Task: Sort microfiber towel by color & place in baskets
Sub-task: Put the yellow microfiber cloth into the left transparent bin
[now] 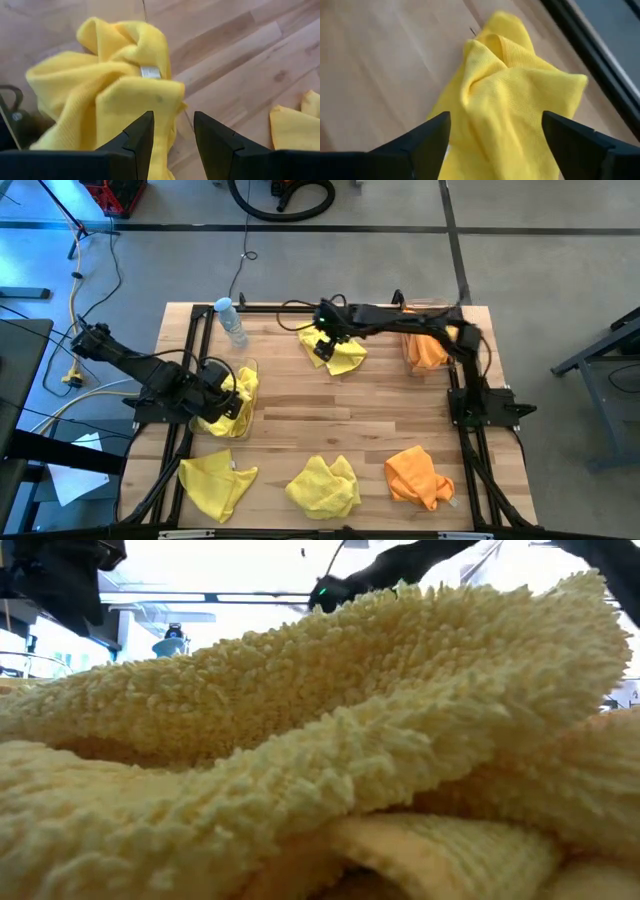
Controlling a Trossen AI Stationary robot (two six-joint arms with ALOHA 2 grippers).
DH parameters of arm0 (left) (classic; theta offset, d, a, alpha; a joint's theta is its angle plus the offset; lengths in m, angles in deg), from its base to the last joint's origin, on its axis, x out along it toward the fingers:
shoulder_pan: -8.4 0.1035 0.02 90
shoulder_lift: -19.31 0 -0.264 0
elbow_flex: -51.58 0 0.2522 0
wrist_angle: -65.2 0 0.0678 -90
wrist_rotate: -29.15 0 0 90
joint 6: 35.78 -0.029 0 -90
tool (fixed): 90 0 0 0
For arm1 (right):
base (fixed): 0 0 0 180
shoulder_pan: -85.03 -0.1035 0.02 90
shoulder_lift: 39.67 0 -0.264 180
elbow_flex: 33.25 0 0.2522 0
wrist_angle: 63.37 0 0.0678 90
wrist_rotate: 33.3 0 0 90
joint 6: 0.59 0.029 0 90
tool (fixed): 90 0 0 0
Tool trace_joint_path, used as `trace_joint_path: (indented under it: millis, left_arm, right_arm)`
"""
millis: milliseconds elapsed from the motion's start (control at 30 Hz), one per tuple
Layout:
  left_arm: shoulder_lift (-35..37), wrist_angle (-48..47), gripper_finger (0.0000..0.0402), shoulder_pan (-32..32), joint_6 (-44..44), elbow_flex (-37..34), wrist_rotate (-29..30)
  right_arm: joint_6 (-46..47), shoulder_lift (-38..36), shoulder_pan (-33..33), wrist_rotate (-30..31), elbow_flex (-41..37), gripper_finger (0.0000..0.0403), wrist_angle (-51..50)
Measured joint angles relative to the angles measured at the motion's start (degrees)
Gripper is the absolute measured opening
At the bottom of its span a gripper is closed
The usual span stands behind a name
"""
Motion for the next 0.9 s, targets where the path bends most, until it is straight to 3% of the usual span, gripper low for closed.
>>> trace_joint_path:
  millis: [267, 500, 600, 733, 833, 900]
  left_arm:
    - [1.50, 1.52, 0.0126, 3.91, -12.21, 0.00, 6.06]
    - [5.62, 9.66, 0.0126, 4.00, -32.26, -0.15, 16.32]
    - [6.87, 12.92, 0.0126, 4.42, -39.87, -0.31, 17.59]
    - [7.62, 15.91, 0.0126, 6.73, -47.40, -0.33, 17.47]
    - [7.73, 18.05, 0.0126, 9.63, -53.11, -0.33, 15.24]
    - [7.78, 20.50, 0.0126, 11.88, -57.10, -0.33, 13.02]
  right_arm:
    - [1.47, 15.57, 2.02, -2.28, 17.34, 0.0323, -18.20]
    - [3.43, 19.61, 2.24, -4.06, 17.14, 0.0301, -21.26]
    - [6.28, 18.62, 1.63, -4.46, 14.02, 0.0246, -20.93]
    - [8.72, 15.03, -0.62, -3.51, 7.86, 0.0138, -17.67]
    - [10.73, 11.01, -2.43, -3.87, 2.01, 0.0047, -14.90]
    - [13.26, 7.22, -3.70, -5.12, -2.47, 0.0015, -13.33]
